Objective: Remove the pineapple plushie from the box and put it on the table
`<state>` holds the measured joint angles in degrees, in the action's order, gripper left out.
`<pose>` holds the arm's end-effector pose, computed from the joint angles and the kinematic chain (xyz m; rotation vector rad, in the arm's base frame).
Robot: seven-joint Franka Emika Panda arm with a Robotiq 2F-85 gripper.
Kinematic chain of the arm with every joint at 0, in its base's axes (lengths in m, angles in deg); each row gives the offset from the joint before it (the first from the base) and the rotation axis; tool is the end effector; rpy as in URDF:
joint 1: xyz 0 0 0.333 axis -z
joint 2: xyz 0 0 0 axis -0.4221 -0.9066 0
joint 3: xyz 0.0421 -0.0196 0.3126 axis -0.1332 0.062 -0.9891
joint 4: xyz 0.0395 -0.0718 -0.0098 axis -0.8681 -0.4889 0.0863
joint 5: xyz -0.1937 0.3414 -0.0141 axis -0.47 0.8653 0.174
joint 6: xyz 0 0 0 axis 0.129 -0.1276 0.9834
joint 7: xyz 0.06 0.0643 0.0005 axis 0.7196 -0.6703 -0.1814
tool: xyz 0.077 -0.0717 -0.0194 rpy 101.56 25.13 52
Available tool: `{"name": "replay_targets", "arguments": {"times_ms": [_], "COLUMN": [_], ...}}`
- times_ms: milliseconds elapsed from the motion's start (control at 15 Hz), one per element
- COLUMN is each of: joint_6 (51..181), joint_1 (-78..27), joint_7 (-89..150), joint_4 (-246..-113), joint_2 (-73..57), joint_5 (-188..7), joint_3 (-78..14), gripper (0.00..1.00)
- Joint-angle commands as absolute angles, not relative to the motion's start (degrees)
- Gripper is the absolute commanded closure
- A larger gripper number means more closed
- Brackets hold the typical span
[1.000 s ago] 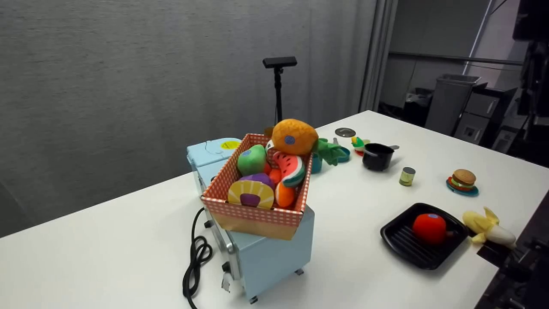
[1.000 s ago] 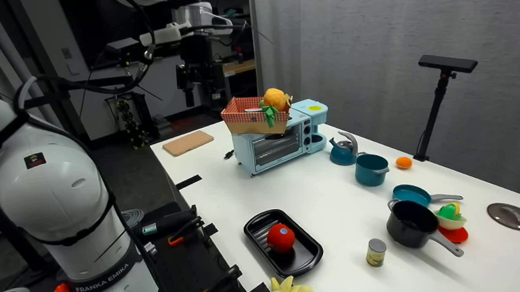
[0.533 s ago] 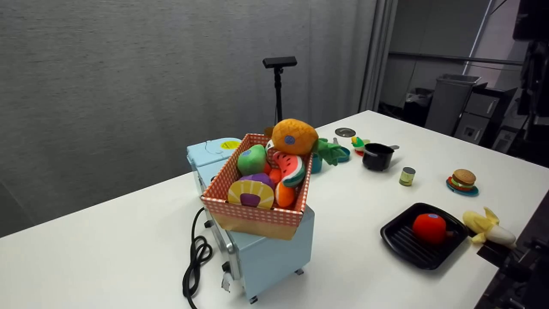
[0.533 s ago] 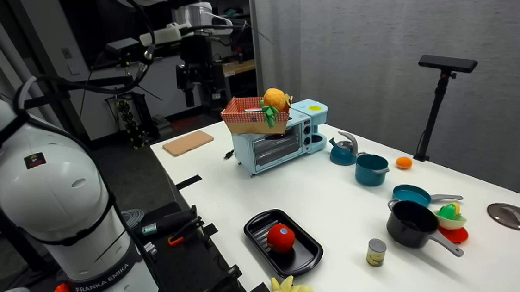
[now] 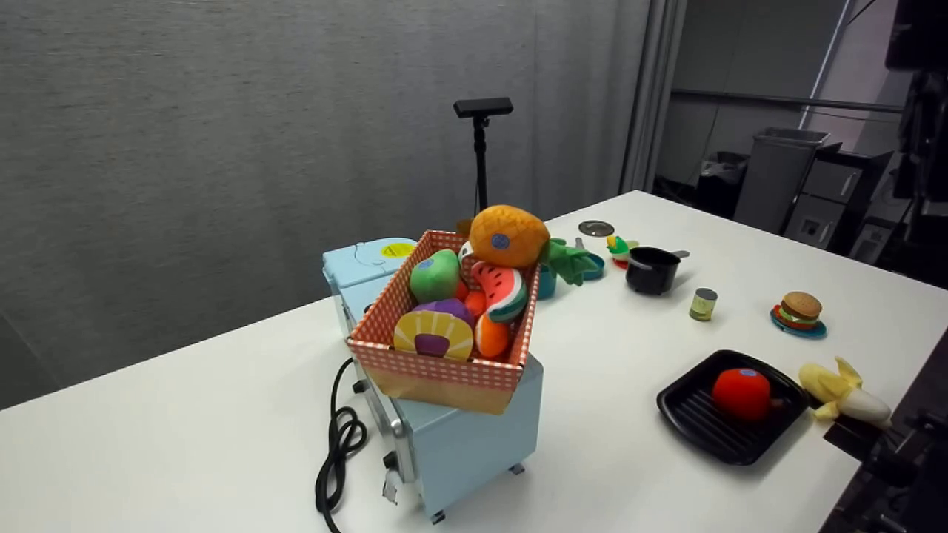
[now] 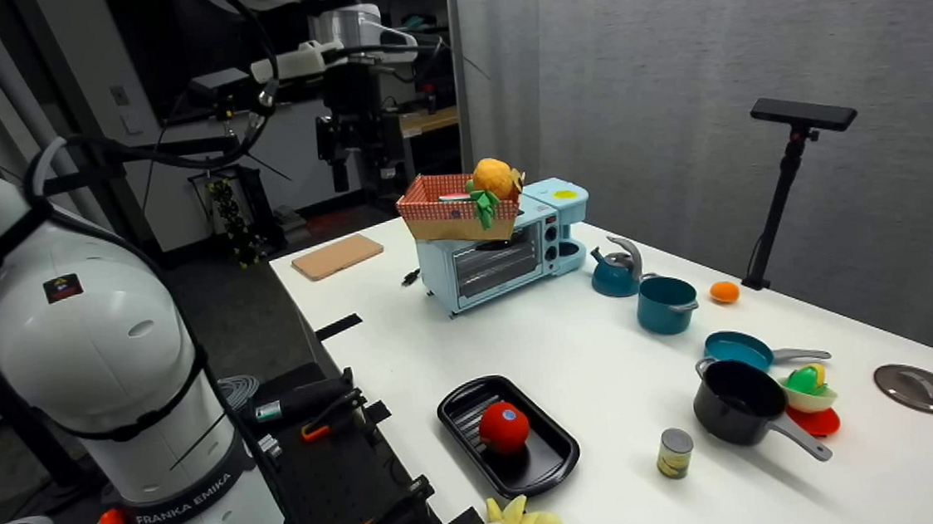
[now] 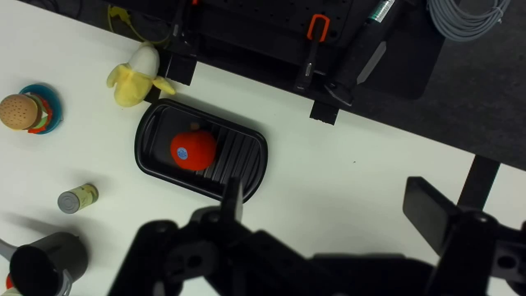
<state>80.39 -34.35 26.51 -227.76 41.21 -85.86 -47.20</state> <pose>0.3338 0.1340 0.4775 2.9993 0.4546 -0.2448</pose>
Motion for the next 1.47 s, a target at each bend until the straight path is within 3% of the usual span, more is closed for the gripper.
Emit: {"name": "replay_targets", "arguments": {"times_ms": [0, 1400], "joint_6": [80.3, 81.0], "joint_1": [-34.9, -34.6], "joint_7": [26.8, 27.2], "joint_4": [-227.7, -227.9], "joint_2": [41.1, 40.8], "joint_5": [-86.1, -87.8], "joint_3": [-46.7, -47.1], "gripper": [0.00, 0.00]}}
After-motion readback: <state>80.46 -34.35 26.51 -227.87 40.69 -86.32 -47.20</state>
